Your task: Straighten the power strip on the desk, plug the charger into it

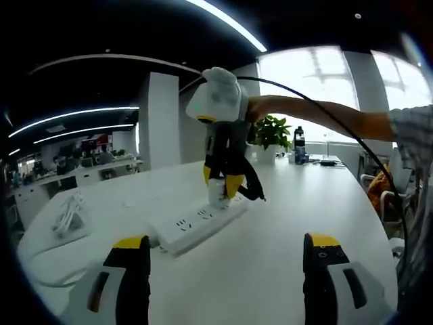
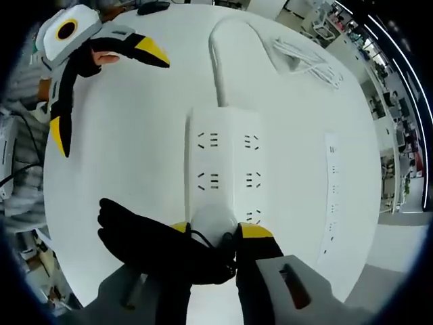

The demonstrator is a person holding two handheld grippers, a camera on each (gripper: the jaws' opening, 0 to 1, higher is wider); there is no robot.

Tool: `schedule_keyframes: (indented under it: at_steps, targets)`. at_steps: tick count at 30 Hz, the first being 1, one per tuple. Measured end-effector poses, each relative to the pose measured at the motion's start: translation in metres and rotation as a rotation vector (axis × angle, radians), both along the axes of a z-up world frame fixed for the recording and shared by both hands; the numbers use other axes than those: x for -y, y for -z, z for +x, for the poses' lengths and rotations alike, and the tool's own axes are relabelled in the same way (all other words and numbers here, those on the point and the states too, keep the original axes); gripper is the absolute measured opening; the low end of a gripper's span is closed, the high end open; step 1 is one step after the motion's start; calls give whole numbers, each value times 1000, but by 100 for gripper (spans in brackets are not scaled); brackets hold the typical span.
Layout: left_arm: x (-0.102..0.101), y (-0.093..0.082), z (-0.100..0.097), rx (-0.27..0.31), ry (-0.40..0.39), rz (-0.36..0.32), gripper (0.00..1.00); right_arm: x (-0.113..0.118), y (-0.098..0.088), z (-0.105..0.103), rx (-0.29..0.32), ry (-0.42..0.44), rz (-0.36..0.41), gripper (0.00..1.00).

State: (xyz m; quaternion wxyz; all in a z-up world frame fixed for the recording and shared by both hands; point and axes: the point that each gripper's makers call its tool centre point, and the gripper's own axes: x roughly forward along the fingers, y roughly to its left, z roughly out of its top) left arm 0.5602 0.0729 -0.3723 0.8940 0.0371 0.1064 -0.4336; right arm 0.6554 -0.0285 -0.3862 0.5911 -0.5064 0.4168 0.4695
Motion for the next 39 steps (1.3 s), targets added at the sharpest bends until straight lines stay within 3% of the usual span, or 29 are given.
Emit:
schedule_keyframes:
  at_steps: [1,2,3,10,13,16,20,26,39]
  targets:
    - [0,0,0,-2,0,-1,95,9,7,-3,-2,12,-68,21]
    - [1,0,0,-1,1,0,95,0,4,1,31,-15,-48,21]
    - [2,1,0,-1,2,2,95,-2,7,-3,38,17,-62,20]
    - [-1,0,3,11,-18,6,95,9,2,1,53,14,-74,21]
    - [-7,0,7,13,-41,9,95,6,1,-1,57,7,-41,23]
    - [-10,0,10,18,-55,12,95,1,3,-1,70,-81,4,25]
    - [-11,1,10,15,-51,10,95,-7,5,1,83,-30,132,54]
    - [-13,4,11,6,-54,16,95,-5,-8,7,182,-42,212,56]
    - [-17,9,14,-23,-72,-2,94,0,-23,1,265,-58,317,62]
